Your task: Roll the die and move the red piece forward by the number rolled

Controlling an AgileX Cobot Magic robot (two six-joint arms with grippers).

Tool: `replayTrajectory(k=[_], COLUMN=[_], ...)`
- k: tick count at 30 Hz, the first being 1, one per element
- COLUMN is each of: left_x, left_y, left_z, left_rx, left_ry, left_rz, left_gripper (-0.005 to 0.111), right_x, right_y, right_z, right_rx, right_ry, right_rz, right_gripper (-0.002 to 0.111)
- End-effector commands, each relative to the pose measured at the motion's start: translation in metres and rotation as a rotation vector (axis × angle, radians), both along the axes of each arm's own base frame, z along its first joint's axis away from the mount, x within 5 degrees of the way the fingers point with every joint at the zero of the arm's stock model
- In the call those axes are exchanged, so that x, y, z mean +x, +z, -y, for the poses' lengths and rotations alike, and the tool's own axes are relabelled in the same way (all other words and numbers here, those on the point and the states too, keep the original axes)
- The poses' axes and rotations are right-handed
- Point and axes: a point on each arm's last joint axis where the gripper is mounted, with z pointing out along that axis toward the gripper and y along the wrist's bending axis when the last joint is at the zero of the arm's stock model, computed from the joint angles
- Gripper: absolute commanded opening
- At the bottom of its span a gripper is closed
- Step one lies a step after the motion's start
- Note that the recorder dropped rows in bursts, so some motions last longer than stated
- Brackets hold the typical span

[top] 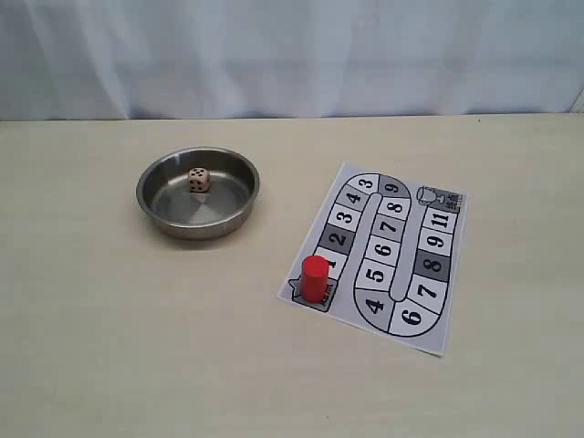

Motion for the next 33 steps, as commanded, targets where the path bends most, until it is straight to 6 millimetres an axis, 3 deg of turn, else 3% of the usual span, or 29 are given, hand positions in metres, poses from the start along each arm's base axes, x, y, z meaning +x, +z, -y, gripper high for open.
replayTrajectory(k=[1,6,13,20,27,33], left_x=[0.000,0.000,0.000,0.000,0.000,0.000], left_y=[0.002,0.002,0.002,0.002,0.001,0.001], left_z=[0.000,0.000,0.000,0.000,0.000,0.000], left_rx=[-0.005,-0.005,-0.005,-0.005,-0.005,-0.005], left_ry=[-0.001,-0.001,-0.001,-0.001,0.000,0.000], left_rz=[0.024,0.024,0.024,0.024,0.018,0.020], left_gripper=[0.000,0.000,0.000,0.000,0.000,0.000], right_x=[0.000,0.000,0.000,-0.002,-0.015,-0.007], right_y=[-0.001,0.000,0.017,0.034,0.079,0.111], right_z=[0.000,0.000,0.002,0.006,0.000,-0.004], right_rx=[0.008,0.009,0.020,0.209,0.208,0.201], right_ry=[-0.005,-0.006,-0.025,-0.056,0.005,0.039], right_rz=[0.001,0.010,0.191,0.351,0.337,0.193], right_gripper=[0.004,0.004,0.004,0.004,0.004,0.004])
